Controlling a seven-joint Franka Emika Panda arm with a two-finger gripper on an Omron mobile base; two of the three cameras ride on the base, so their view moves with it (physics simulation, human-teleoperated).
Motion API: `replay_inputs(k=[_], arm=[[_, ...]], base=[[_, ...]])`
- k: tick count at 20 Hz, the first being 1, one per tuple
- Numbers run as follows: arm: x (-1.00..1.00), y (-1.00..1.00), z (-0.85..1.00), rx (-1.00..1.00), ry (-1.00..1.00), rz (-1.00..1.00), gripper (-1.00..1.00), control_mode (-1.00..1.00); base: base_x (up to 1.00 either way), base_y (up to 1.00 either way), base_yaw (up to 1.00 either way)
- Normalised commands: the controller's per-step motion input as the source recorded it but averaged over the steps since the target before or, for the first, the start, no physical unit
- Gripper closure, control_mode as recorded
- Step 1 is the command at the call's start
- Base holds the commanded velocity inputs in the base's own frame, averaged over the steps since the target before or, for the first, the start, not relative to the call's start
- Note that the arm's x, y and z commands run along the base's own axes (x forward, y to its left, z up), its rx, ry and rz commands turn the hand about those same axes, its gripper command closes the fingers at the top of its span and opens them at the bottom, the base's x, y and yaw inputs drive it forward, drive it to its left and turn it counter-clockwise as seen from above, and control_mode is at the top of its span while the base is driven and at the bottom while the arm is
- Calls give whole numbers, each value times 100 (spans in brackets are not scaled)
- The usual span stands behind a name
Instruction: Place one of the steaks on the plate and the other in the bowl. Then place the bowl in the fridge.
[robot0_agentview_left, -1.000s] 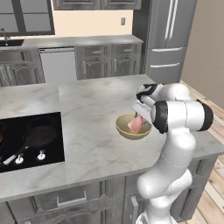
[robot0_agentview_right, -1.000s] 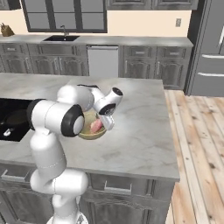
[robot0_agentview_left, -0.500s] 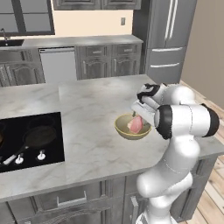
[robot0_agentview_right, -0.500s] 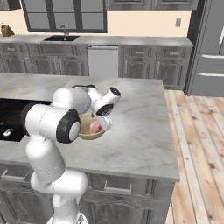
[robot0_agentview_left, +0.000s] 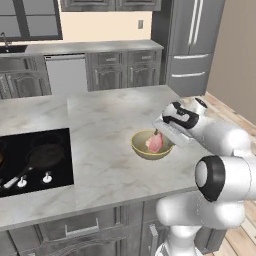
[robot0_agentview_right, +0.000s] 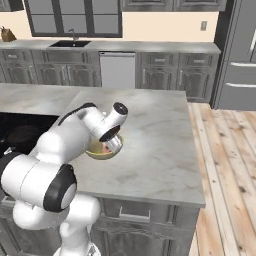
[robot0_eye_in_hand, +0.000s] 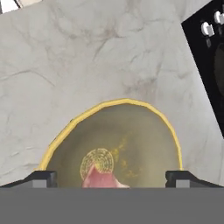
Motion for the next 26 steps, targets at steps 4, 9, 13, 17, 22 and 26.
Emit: replay_inputs(k=[4, 9, 13, 17, 22, 26], arm=[[-62, 56, 50, -26, 0, -11, -100, -100], [-64, 17, 27, -22, 0, -9, -100, -100], [-86, 0, 15, -27, 0, 2, -100, -100], [-70, 0, 10, -34, 4, 8, -100, -100], [-40, 0, 29, -15, 22, 18, -100, -100], [-24, -3, 31, 0, 31, 25, -100, -100]], base=[[0, 0, 0], [0, 0, 0], [0, 0, 0], [0, 0, 0], [0, 0, 0], [0, 0, 0]])
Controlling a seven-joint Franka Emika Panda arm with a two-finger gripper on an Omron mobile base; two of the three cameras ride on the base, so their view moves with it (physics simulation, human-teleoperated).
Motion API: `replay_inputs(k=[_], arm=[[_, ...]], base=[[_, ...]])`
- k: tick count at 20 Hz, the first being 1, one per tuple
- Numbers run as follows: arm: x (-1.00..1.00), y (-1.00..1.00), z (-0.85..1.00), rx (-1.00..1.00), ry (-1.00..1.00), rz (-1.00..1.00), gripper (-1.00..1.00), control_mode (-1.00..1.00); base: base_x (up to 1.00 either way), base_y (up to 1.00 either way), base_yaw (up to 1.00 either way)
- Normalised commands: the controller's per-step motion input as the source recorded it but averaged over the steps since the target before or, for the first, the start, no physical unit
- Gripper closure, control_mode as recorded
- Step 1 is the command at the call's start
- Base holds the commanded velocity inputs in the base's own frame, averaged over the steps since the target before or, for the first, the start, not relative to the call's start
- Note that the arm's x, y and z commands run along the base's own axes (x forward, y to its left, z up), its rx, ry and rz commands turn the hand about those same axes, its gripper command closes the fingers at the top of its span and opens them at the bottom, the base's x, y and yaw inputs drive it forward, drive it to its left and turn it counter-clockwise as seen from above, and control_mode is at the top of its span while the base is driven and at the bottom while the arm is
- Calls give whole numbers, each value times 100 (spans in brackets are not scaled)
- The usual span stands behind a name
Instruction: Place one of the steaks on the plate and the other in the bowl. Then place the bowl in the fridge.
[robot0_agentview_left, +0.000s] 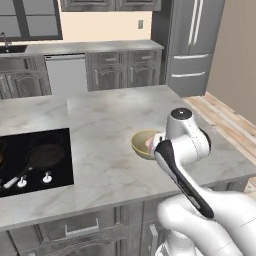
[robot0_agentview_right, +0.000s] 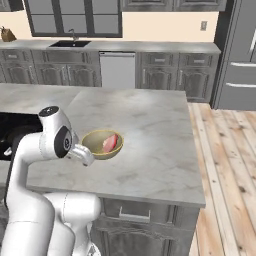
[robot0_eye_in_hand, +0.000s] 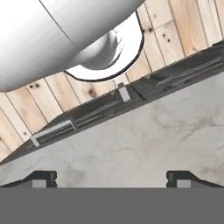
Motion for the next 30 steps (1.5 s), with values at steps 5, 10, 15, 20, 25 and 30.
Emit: replay_inputs(k=[5, 10, 15, 20, 25, 30], arm=[[-20, 0, 12, 0, 21, 28, -100, -100], [-19, 0, -22, 0, 0, 32, -100, -100], [-23, -3, -35, 5, -8, 31, -100, -100], [0, 0, -19, 1, -2, 28, -100, -100], [1, 0, -13, 0, 0, 16, -100, -100], [0, 0, -1, 0, 0, 3, -100, 100]], base=[[0, 0, 0], [0, 0, 0], [0, 0, 0], [0, 0, 0], [0, 0, 0], [-4, 0, 5]])
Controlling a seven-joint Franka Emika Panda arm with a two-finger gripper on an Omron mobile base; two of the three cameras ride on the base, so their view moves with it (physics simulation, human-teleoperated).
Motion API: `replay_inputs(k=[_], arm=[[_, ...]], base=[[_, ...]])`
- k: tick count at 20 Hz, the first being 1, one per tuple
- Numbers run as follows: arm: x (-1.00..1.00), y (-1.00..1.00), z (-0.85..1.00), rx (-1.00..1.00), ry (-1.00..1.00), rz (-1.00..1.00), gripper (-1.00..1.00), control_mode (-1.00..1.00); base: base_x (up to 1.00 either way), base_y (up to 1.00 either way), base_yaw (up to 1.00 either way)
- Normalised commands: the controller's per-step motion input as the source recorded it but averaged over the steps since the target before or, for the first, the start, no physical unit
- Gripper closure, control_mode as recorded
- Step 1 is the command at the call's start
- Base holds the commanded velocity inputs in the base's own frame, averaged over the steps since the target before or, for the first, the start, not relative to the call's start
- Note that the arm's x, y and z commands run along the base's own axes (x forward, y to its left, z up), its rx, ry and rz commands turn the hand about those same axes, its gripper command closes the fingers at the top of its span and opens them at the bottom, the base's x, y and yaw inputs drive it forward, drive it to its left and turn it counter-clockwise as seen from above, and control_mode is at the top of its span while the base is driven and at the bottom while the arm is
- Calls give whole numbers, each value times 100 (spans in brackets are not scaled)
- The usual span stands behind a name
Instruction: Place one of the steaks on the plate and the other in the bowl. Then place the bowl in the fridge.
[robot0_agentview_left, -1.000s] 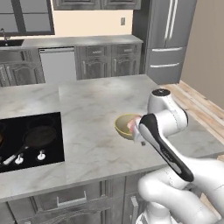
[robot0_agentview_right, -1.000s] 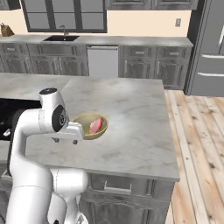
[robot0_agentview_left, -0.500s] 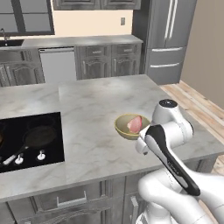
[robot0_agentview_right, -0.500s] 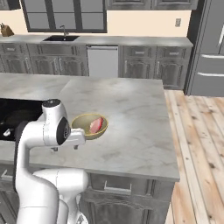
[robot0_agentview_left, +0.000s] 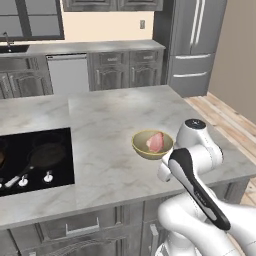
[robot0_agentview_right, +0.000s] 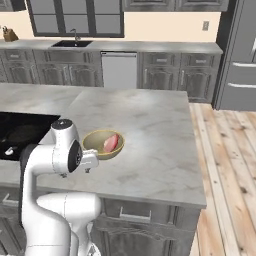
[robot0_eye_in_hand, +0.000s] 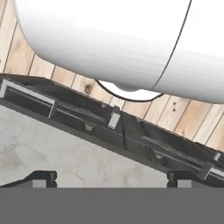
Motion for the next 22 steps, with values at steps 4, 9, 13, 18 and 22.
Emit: replay_inputs(k=[4, 9, 13, 18, 22], arm=[[0, 0, 0, 0, 0, 0, -100, 100], [0, 0, 0, 0, 0, 0, -100, 100], [0, 0, 0, 0, 0, 0, -100, 100], [0, 0, 0, 0, 0, 0, -100, 100], [0, 0, 0, 0, 0, 0, -100, 100]], base=[[-14, -7, 0], [-32, -27, -4], [-34, -31, -19], [-13, -29, -30], [0, -44, -28]])
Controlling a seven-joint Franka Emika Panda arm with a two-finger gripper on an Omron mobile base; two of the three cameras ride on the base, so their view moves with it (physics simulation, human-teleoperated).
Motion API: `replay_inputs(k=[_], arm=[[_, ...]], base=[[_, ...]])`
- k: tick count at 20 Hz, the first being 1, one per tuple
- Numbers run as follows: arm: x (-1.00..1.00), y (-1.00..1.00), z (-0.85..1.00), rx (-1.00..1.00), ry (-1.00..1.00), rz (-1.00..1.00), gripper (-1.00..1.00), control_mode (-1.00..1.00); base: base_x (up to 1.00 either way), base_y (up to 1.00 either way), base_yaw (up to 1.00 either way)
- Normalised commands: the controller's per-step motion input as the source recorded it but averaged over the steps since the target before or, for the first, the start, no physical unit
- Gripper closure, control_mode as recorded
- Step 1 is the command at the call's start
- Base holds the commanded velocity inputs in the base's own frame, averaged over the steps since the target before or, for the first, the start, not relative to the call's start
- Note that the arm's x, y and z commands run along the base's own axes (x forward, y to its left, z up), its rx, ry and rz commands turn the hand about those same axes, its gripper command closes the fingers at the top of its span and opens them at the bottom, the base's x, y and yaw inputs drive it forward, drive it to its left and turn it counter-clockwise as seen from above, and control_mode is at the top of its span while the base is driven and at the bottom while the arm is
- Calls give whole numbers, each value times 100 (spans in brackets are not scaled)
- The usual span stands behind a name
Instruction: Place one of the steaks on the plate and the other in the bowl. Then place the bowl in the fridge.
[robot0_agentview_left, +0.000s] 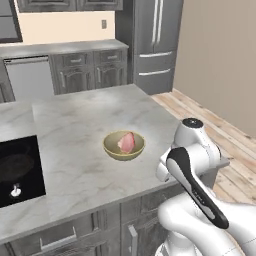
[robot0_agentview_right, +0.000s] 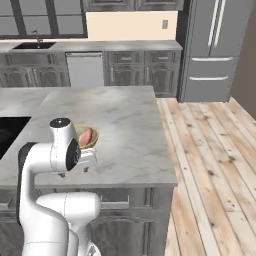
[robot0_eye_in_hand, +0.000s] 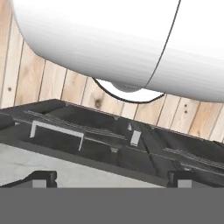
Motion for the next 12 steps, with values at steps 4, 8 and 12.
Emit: replay_inputs(k=[4, 8, 12], arm=[[0, 0, 0, 0, 0, 0, -100, 100], [0, 0, 0, 0, 0, 0, -100, 100], [0, 0, 0, 0, 0, 0, -100, 100]], base=[[0, -55, -23], [3, -57, -17], [16, -59, -13]])
